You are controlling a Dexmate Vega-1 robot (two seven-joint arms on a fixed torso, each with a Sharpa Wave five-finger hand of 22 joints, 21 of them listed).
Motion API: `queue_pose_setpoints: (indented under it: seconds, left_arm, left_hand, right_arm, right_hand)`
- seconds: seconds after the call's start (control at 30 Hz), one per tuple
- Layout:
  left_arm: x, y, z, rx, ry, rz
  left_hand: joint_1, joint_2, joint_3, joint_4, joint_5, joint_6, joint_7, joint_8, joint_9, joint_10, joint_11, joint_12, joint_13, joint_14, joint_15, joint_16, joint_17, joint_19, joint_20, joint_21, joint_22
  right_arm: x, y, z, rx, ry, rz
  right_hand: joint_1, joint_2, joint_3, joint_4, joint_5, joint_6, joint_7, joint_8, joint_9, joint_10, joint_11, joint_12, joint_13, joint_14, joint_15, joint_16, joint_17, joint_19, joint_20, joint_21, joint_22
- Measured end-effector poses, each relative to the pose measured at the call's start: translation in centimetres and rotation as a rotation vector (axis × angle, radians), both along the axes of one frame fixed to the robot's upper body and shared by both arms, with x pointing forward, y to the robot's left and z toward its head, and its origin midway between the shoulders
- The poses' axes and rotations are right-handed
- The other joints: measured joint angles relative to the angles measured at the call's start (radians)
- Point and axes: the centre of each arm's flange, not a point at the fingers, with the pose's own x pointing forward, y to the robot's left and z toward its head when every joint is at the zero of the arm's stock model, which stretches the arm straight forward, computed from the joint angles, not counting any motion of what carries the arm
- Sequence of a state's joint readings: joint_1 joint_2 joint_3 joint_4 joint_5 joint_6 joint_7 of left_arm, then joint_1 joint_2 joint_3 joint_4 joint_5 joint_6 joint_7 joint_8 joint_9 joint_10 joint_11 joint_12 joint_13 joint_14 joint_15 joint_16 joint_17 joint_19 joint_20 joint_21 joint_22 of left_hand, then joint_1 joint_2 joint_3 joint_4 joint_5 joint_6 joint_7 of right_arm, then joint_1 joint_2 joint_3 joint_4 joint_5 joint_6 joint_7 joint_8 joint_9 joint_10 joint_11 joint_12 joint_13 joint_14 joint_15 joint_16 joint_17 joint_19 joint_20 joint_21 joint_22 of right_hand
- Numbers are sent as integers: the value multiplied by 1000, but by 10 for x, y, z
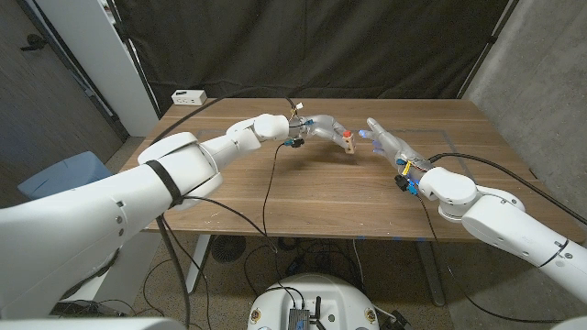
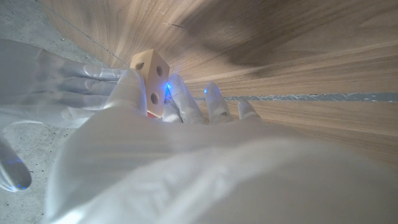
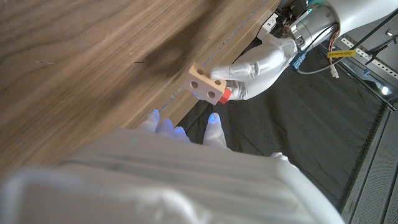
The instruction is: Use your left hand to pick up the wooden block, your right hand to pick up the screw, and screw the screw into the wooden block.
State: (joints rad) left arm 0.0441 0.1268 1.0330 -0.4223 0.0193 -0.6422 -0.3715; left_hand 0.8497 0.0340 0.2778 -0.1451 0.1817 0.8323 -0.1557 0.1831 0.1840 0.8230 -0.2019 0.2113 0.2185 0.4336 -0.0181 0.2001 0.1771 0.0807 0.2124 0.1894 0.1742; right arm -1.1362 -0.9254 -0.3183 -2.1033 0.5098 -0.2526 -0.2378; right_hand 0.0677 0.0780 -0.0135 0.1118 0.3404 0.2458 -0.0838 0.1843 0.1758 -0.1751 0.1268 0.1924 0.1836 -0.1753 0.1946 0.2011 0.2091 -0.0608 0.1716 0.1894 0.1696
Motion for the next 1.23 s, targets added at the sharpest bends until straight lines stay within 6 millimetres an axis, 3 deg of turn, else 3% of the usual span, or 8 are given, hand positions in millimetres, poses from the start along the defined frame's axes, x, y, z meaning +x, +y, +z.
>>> queue_pose_setpoints:
  seconds: [0.63,1.23]
  left_arm:
    - [-3,11,9,26,-14,-18]
    - [-2,18,18,70,-24,-4]
  left_hand:
    - [0,0,-1,-1,-1,0,0,5,0,0,0,0,0,0,0,0,0,0,0,0,0]
    - [0,0,1,1,-2,-2,2,5,0,0,0,0,0,0,0,0,0,0,0,0,0]
  right_arm:
    - [3,-3,11,18,-61,-42]
    - [22,0,23,56,-119,-67]
  right_hand:
    - [4,-4,0,0,0,-32,-18,-11,0,0,0,0,0,0,0,0,0,4,4,0,0]
    - [9,1,0,0,4,-46,-14,-11,0,0,0,0,0,0,0,0,0,8,0,0,0]
